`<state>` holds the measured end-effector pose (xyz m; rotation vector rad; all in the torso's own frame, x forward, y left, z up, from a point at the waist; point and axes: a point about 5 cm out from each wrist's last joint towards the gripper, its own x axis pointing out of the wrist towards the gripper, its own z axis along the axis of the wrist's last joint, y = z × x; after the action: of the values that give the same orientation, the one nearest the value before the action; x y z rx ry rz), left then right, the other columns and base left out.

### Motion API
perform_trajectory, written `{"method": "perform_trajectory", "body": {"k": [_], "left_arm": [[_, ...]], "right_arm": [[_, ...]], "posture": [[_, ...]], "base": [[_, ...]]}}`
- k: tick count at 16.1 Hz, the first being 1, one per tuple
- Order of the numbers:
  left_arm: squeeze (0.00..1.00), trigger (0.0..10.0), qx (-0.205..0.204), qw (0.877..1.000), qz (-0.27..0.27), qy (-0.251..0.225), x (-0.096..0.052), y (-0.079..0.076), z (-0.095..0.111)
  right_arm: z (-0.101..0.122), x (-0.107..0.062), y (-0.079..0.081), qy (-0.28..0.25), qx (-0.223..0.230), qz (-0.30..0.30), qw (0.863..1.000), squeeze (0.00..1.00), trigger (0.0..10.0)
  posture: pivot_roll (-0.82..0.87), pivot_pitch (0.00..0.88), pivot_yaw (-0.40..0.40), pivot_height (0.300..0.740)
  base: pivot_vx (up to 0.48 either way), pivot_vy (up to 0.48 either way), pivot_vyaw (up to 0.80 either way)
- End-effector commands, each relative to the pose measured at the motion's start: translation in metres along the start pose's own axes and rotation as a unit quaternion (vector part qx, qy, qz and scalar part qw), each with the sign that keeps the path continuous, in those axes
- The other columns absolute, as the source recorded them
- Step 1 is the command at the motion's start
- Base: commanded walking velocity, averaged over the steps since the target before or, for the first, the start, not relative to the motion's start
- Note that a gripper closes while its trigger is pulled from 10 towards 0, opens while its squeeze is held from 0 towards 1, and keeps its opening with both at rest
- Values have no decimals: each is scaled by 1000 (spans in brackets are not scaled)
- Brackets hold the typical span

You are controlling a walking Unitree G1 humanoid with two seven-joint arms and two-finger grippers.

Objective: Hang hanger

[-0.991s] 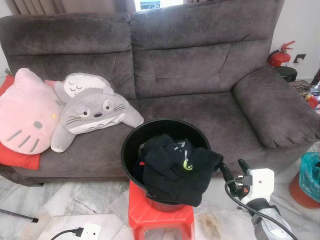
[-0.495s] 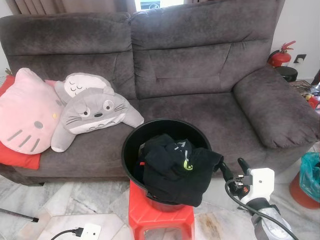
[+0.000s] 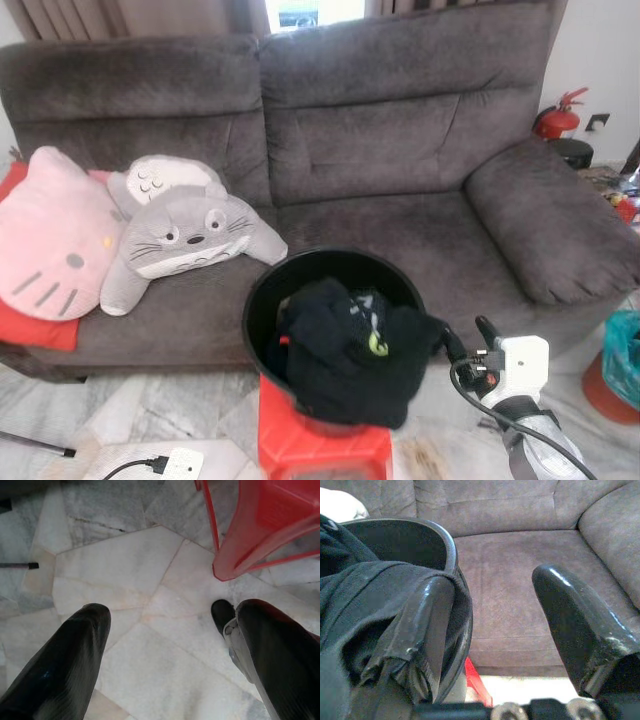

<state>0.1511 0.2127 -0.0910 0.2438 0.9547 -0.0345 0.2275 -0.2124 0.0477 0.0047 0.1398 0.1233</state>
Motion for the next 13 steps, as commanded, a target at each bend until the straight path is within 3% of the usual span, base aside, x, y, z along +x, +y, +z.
{"method": "perform_trajectory", "body": {"k": [1,4,13], "left_arm": [[0,10000,1,1000,4,9,-1,2,-4],[0,10000,1,1000,4,9,-1,3,-5],[0,10000,2,1000,6,7,-1,5,-4]], "right_arm": [[0,3,4,1,6,8,1000,0,10000],[-4,2,9,10,12,18,1000,0,10000],[-14,-8,29,27,49,45,997,0,10000]], "posture": [[-209,0,87,740],[-209,0,87,740],[-211,0,88,740]], "base": [[300,0,0],[283,0,0],[0,0,0]]}}
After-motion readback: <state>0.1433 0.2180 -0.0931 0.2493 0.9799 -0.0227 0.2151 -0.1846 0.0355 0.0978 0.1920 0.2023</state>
